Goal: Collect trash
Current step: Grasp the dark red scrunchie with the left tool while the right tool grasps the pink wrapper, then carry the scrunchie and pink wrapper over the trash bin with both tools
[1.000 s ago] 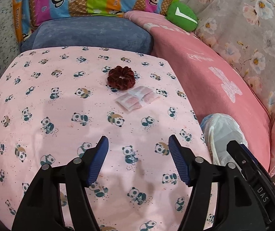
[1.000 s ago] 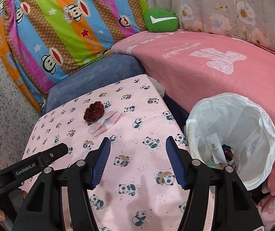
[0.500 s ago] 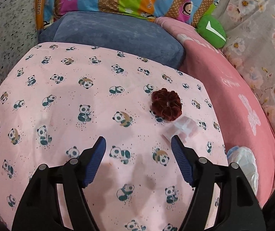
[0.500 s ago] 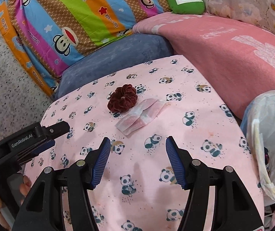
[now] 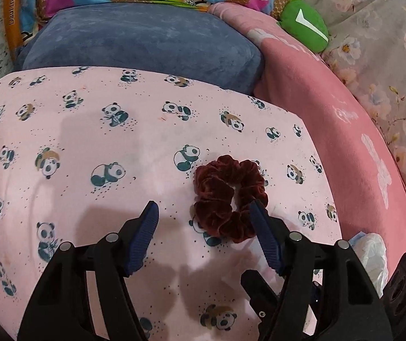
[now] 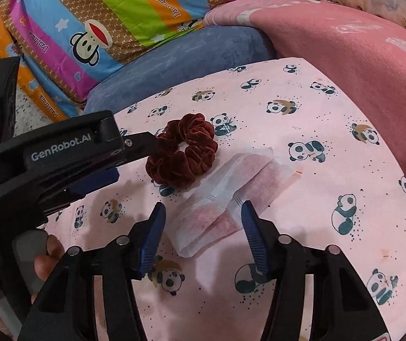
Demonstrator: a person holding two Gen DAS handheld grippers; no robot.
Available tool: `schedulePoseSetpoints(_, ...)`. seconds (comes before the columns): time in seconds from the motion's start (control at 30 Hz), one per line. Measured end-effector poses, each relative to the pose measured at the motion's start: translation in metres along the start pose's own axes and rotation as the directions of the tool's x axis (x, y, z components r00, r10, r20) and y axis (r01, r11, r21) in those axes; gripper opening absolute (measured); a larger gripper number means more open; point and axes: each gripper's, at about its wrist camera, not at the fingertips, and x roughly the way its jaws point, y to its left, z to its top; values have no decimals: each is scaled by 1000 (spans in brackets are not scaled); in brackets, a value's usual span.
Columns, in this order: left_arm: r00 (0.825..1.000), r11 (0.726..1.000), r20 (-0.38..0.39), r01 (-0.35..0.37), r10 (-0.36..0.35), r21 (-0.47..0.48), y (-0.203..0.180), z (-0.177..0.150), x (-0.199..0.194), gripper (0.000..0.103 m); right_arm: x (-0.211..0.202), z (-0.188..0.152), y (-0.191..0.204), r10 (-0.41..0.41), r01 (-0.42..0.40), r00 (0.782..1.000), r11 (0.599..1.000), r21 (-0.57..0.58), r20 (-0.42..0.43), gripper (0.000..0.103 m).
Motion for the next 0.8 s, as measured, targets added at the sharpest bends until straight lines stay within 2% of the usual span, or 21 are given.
schedulePoseSetpoints(0.03,1000,1000,-10,9,-9,1,0,2,6,55,4,0,-1,2,-2,1000,1000,-2,-8,36)
schedulePoseSetpoints(0.07,1000,1000,-19,14,-14,3,0,2,11,49,6,0,-1,3,-3,1000,1000,-6,-7,35)
schedulePoseSetpoints(0.17,999,1000,-48,25,-24,17,-3,0,23,22,4,-1,-2,13,-13,1000,1000,-16,4,23)
schedulePoseSetpoints(0.27,999,999,-35,8,-7,34,-6,-7,22,17,-1,-3,0,12,-12,1000,1000,-25,12,15)
schedulePoseSetpoints(0.4,1000,999,-29,13,-11,44,-8,-18,8,15,-14,-12,2,-3,4,1000,999,-38,16,9)
schedulePoseSetpoints(0.53,1000,998,-24,13,-12,54,-11,-37,-14,14,-34,-27,-1,0,1,1000,1000,-23,21,9)
schedulePoseSetpoints(0.8,999,995,-10,38,-37,89,-31,-80,-69,14,-98,-61,-18,-13,11,998,999,34,64,8)
